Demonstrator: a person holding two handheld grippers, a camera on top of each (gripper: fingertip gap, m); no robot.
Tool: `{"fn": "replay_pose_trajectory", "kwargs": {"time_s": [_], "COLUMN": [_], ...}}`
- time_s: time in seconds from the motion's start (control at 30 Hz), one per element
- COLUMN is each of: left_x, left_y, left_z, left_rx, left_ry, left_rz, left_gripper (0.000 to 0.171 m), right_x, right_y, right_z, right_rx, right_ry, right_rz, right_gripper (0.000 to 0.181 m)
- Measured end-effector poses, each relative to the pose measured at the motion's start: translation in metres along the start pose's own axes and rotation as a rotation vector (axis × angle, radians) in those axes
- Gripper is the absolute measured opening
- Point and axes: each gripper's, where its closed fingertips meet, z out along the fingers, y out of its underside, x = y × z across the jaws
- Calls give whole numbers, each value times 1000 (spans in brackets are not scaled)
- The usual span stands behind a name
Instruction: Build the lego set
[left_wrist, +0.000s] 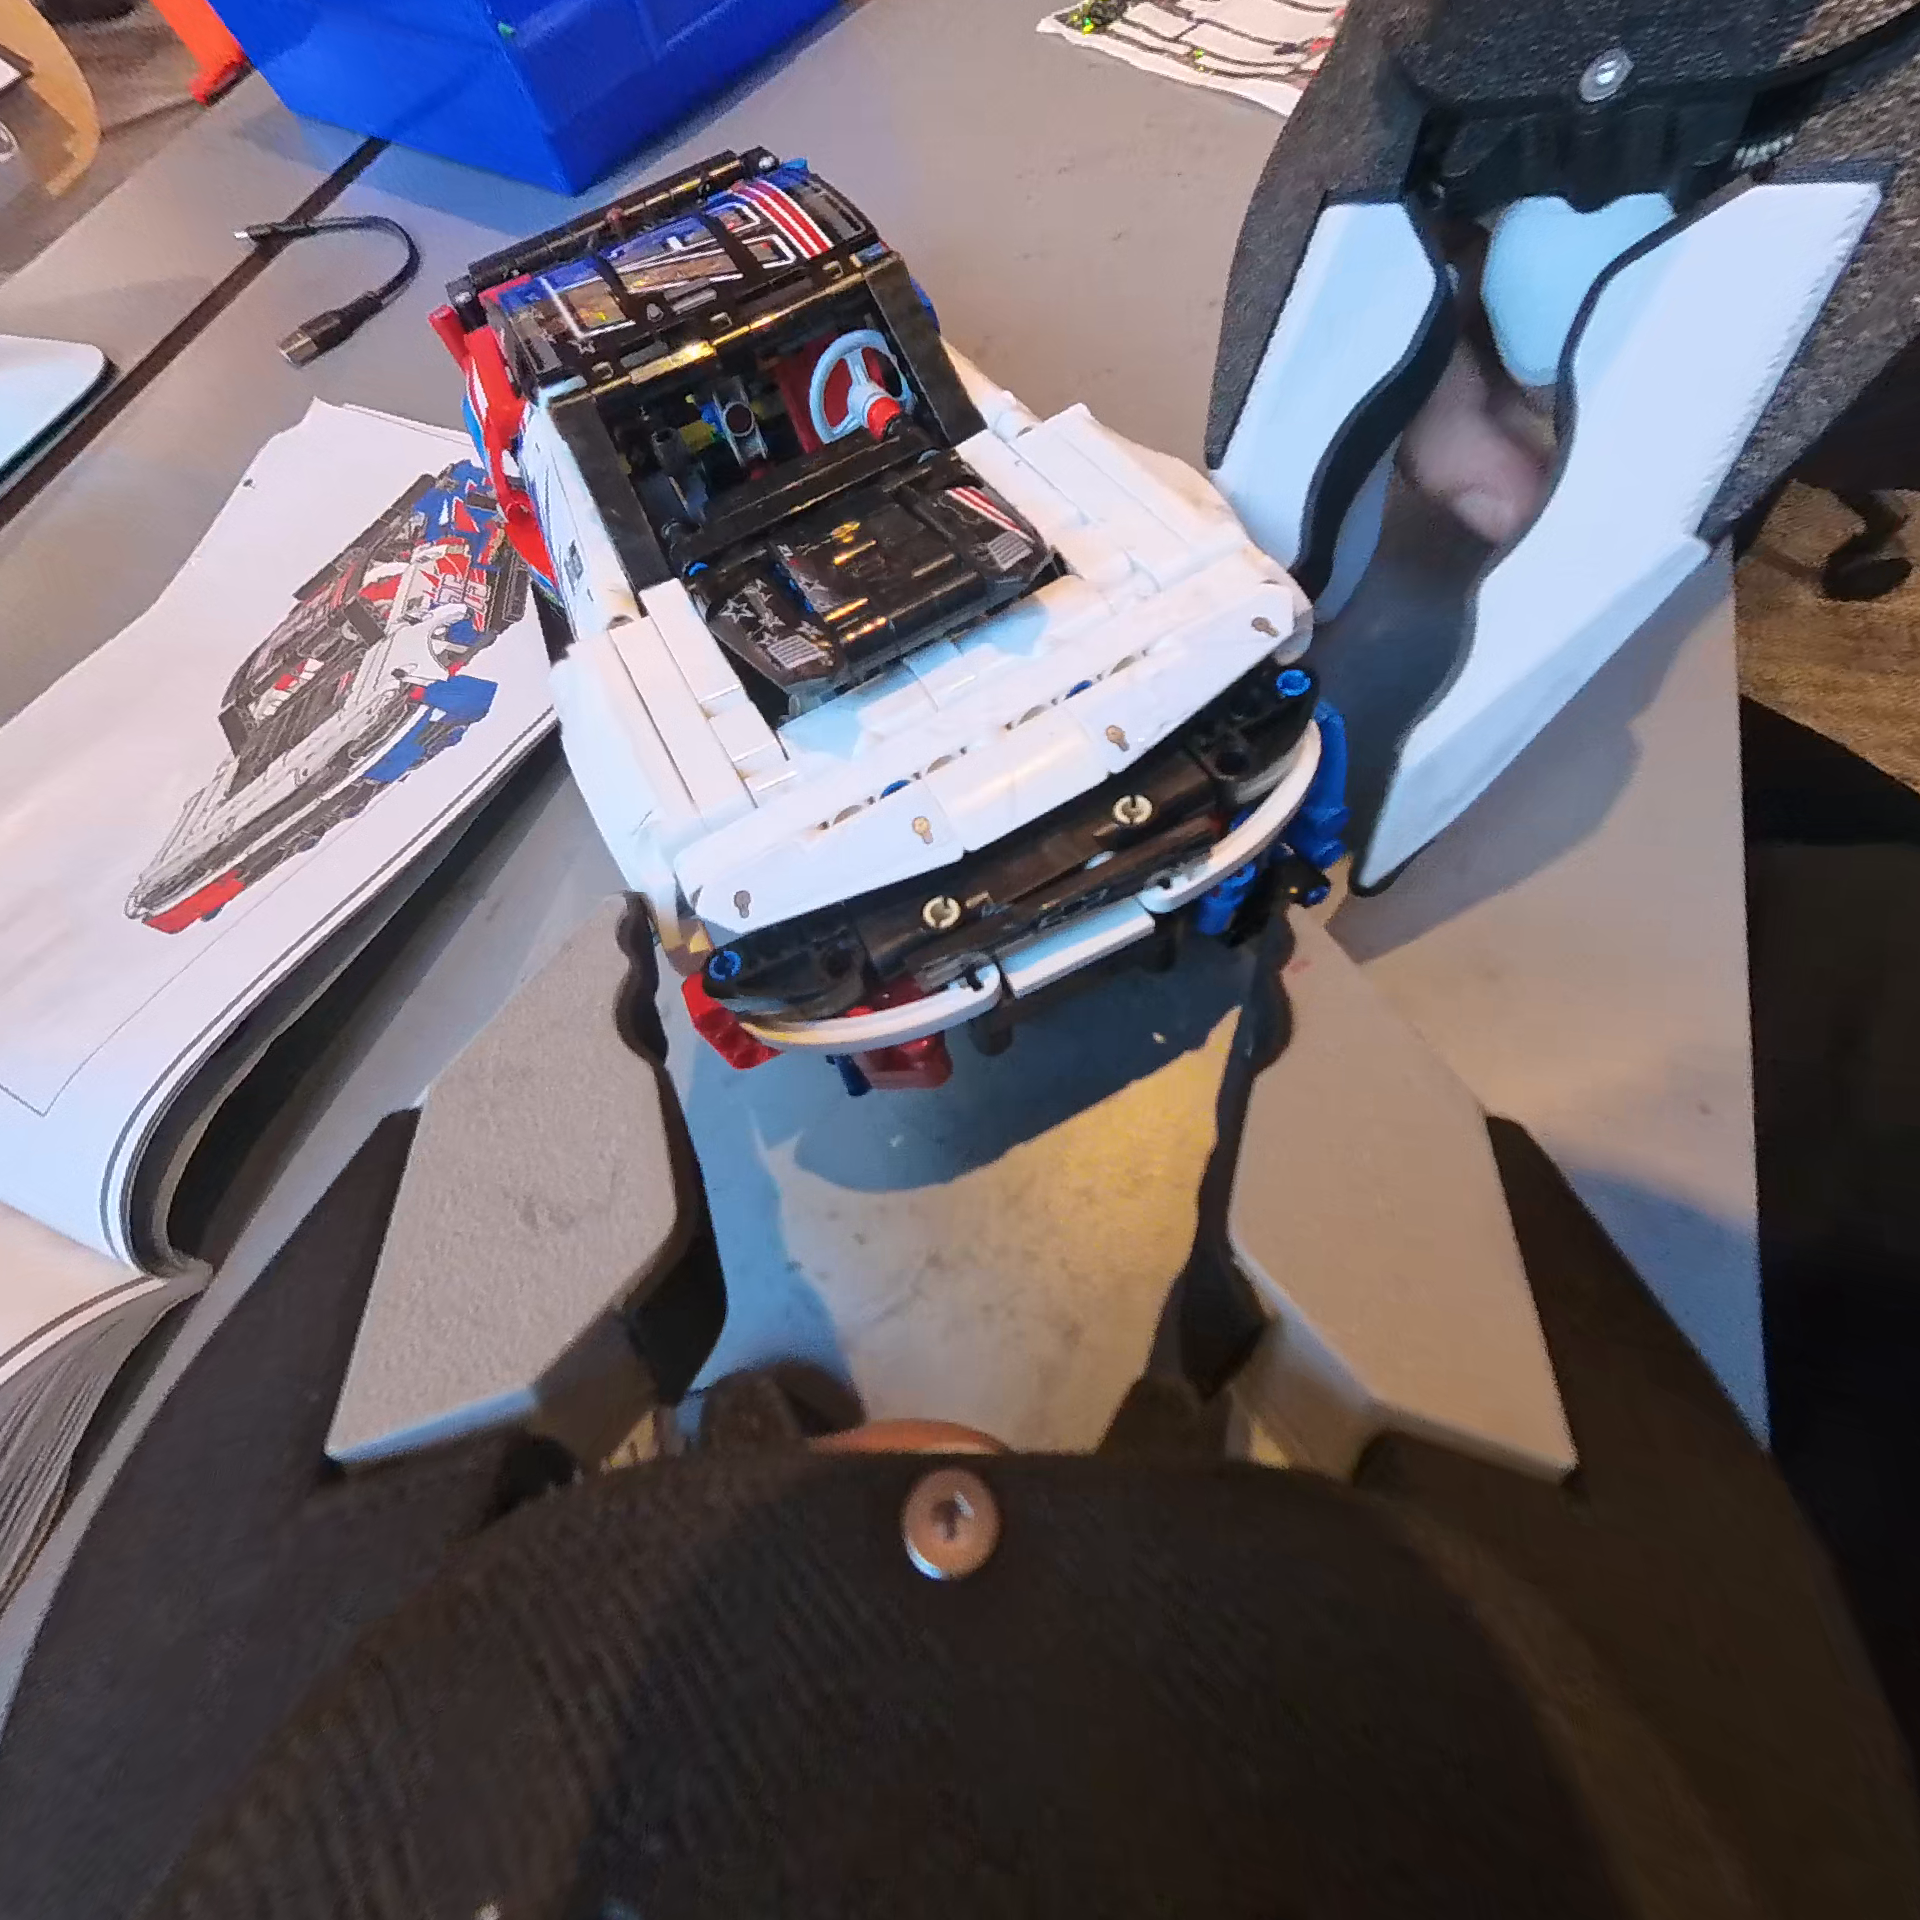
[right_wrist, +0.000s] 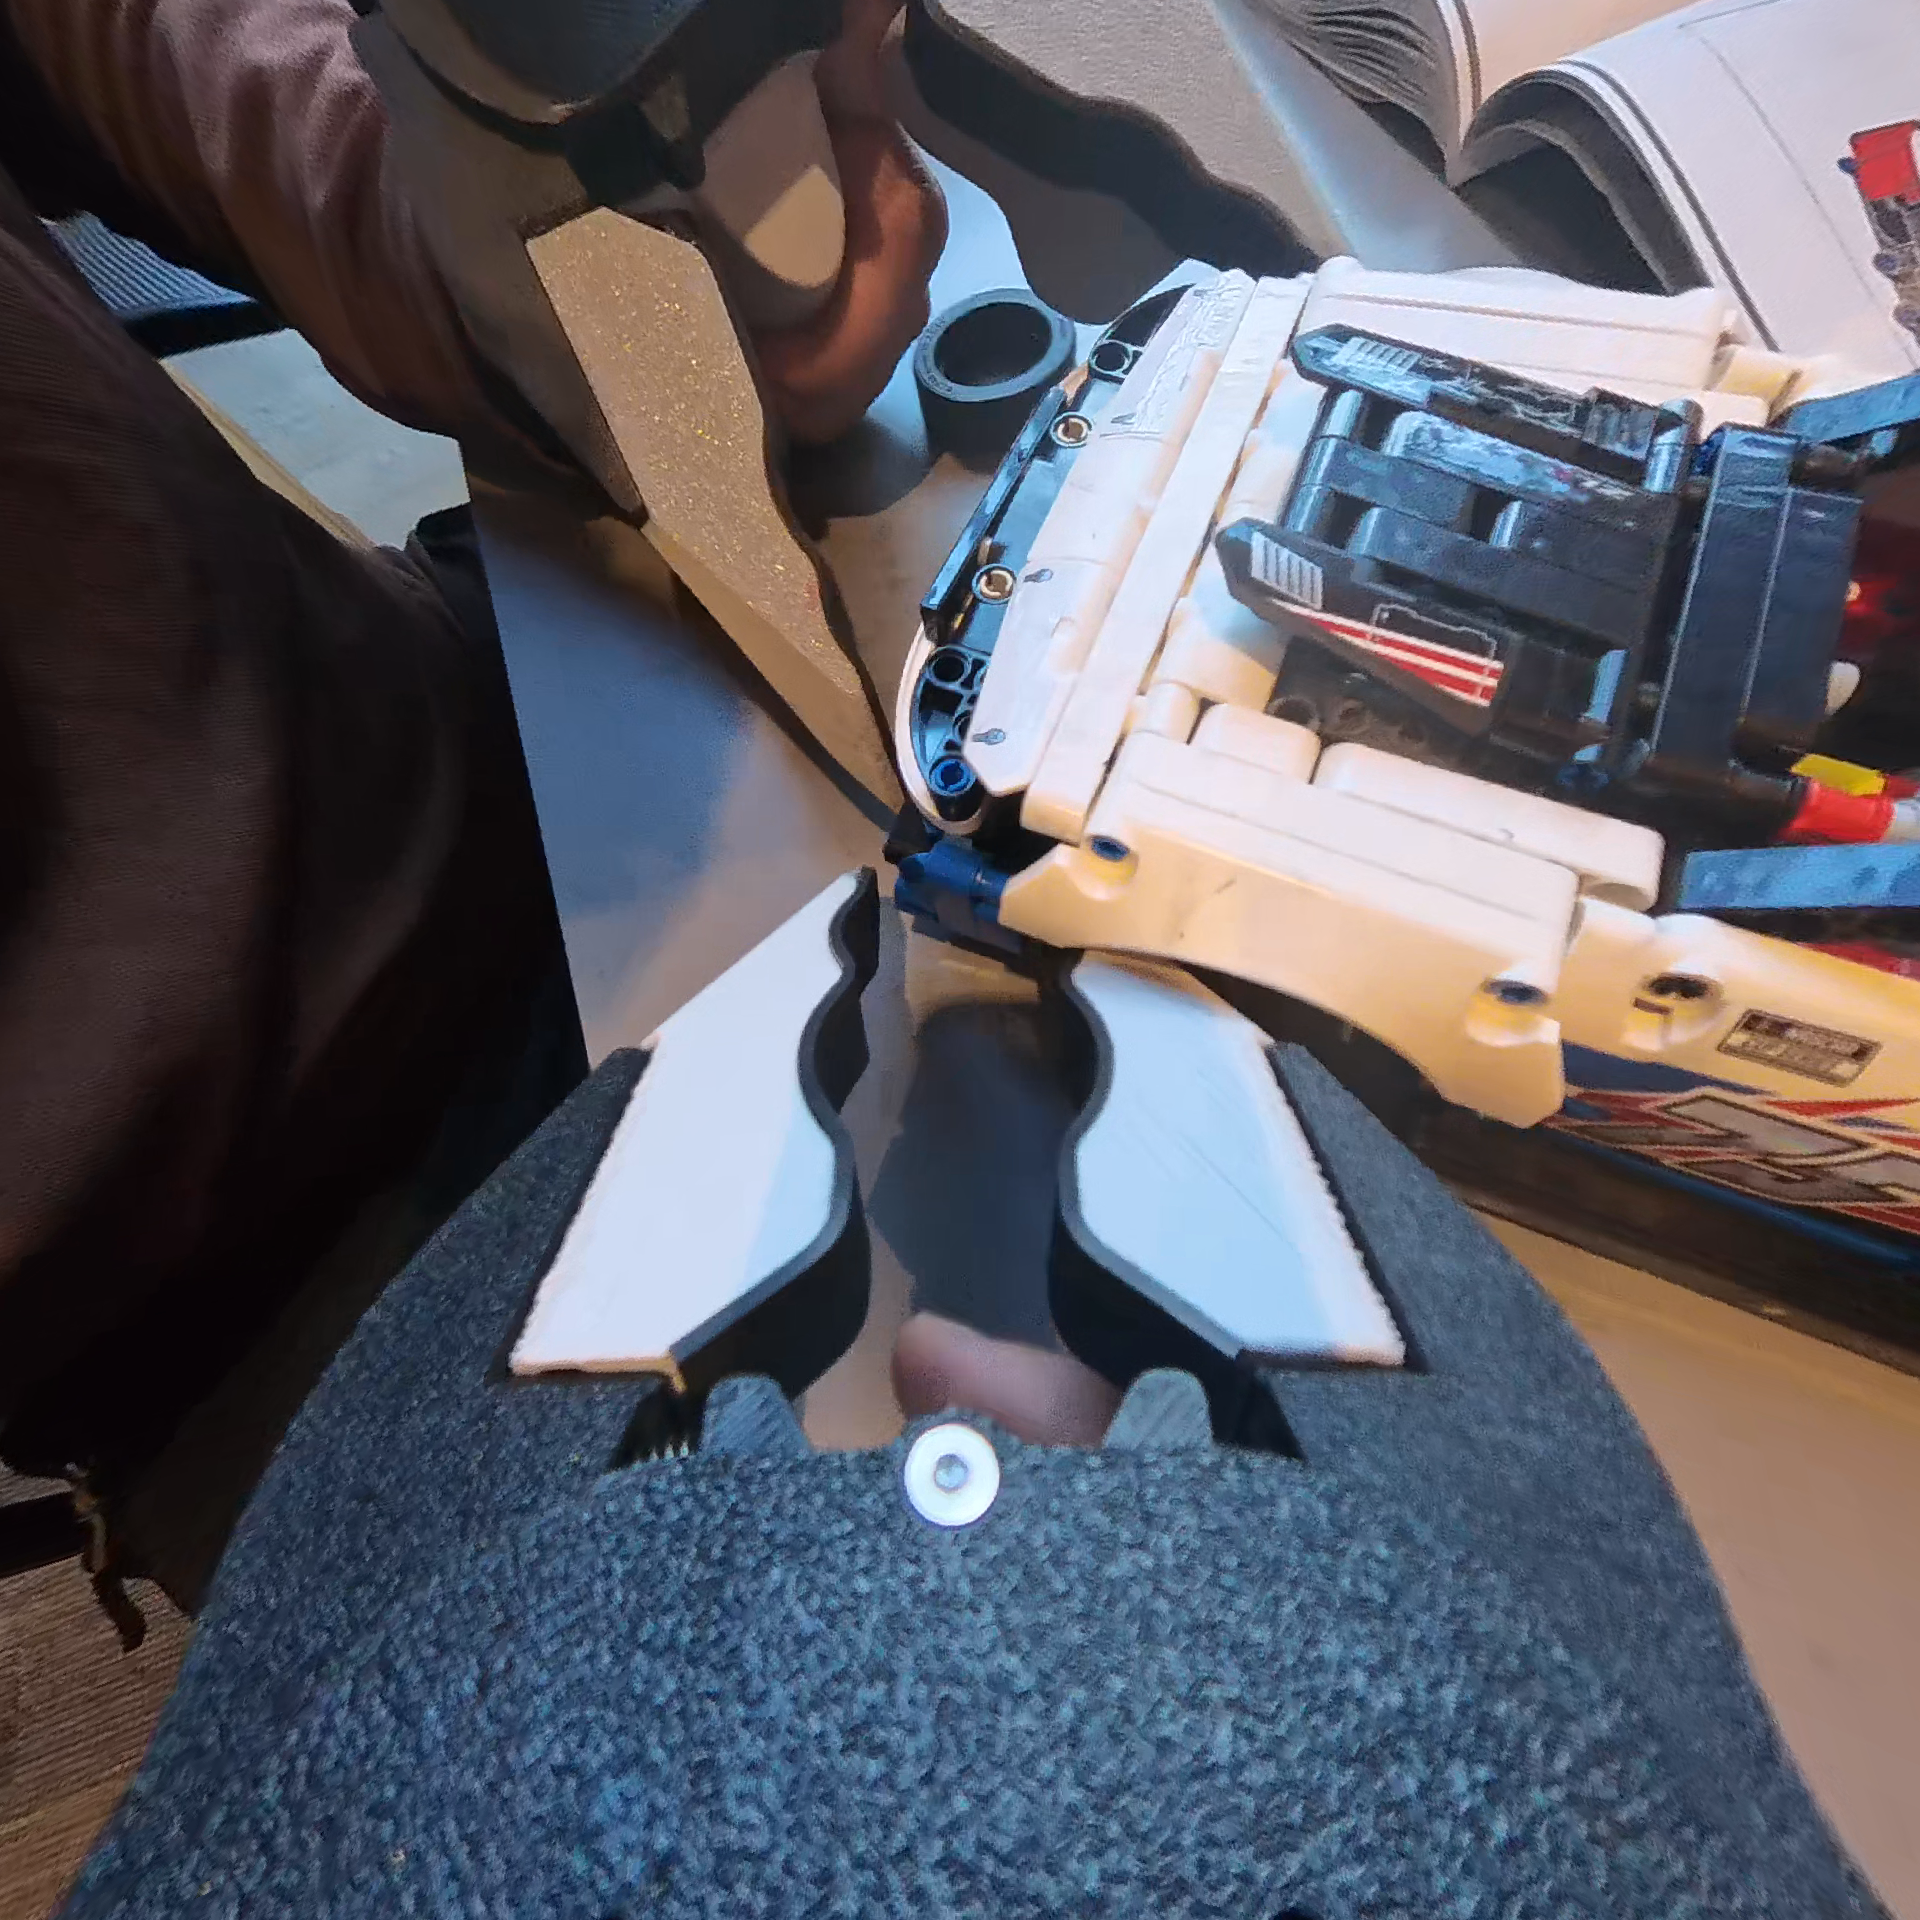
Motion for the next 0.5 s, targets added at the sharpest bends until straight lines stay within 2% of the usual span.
{"fn": "replay_pose_trajectory", "kwargs": {"time_s": [0.3, 0.5], "left_x": [-4, -5], "left_y": [-2, -1], "left_z": [2, 3], "left_rx": [-2, -7], "left_ry": [-31, -19], "left_rz": [-38, -66], "left_gripper": [110, 109], "right_x": [1, 2], "right_y": [-4, -5], "right_z": [-1, 0], "right_rx": [21, 28], "right_ry": [-3, 30], "right_rz": [21, 10], "right_gripper": [40, 39]}}
